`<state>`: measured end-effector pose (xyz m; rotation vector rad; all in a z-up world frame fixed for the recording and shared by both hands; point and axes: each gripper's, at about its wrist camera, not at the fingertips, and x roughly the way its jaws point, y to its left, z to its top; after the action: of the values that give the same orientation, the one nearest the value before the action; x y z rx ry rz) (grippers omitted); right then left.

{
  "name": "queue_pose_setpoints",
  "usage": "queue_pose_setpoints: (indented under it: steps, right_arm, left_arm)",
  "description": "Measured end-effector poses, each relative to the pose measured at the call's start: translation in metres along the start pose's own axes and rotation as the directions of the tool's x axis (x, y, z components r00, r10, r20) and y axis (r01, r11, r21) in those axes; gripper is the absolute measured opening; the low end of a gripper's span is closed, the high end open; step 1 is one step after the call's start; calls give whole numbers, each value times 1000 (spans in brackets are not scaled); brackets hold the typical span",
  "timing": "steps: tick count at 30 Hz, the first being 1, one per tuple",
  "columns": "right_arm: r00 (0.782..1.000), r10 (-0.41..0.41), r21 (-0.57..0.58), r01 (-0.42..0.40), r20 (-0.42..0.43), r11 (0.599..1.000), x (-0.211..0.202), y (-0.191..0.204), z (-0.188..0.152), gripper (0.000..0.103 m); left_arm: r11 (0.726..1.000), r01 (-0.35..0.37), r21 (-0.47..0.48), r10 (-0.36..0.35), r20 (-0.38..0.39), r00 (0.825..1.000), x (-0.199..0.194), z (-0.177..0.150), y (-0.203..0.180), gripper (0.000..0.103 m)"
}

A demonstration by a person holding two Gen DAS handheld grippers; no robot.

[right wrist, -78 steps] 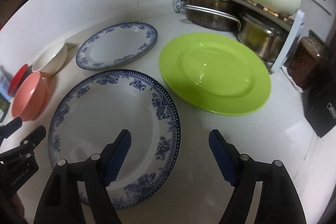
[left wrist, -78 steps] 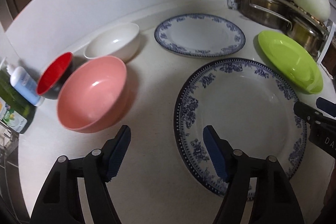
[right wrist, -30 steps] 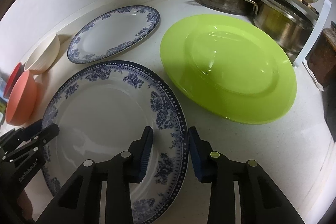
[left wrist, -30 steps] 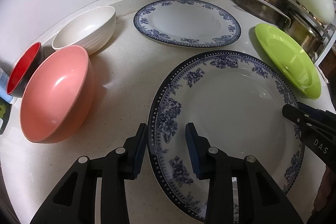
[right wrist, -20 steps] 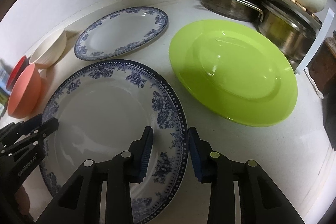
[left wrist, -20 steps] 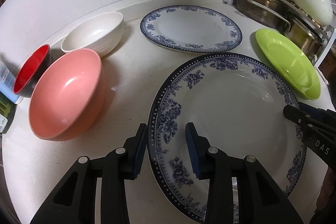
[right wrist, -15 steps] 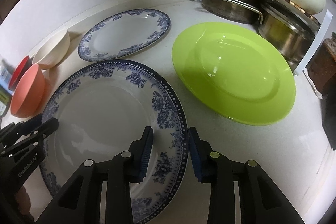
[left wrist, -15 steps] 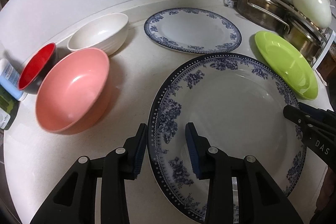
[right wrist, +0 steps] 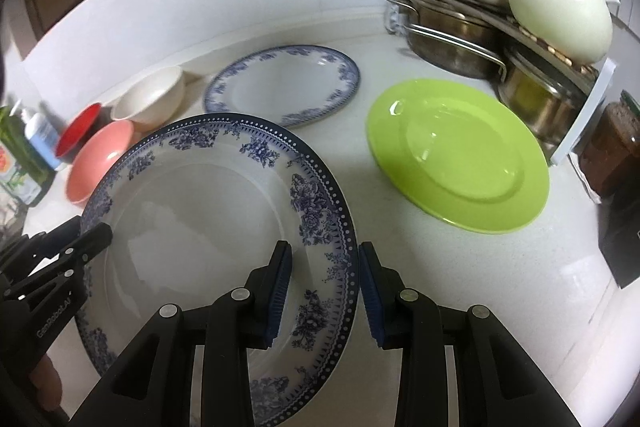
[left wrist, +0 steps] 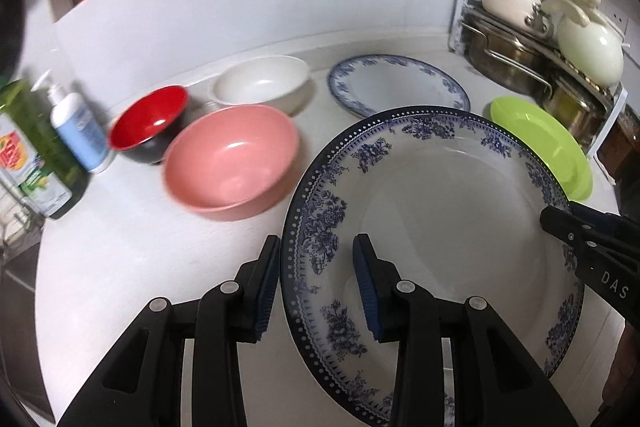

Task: Organize plates and bowls
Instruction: 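Lift and carry the blue-and-white plate with both grippers toward the sink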

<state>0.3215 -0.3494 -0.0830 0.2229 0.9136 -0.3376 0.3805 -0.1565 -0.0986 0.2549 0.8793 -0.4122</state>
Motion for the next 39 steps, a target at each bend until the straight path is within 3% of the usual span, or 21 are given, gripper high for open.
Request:
queue_pose_setpoints:
  steps: [14, 26, 39]
  right_arm:
    - [994, 109, -116, -105, 25, 988, -36, 75, -23, 35]
    - [972, 230, -220, -235, -49, 947, -38, 150, -55, 35]
    - [953, 274, -310, -301, -129, 902, -13, 217, -70, 35]
  left_arm:
    - [985, -120, -124, 125, 27, 992, -61, -49, 76, 36]
    - [937, -245, -249, 244, -39, 969, -86, -100, 142, 36]
    - [889, -313, -333, 284, -133, 949, -76, -136, 191, 37]
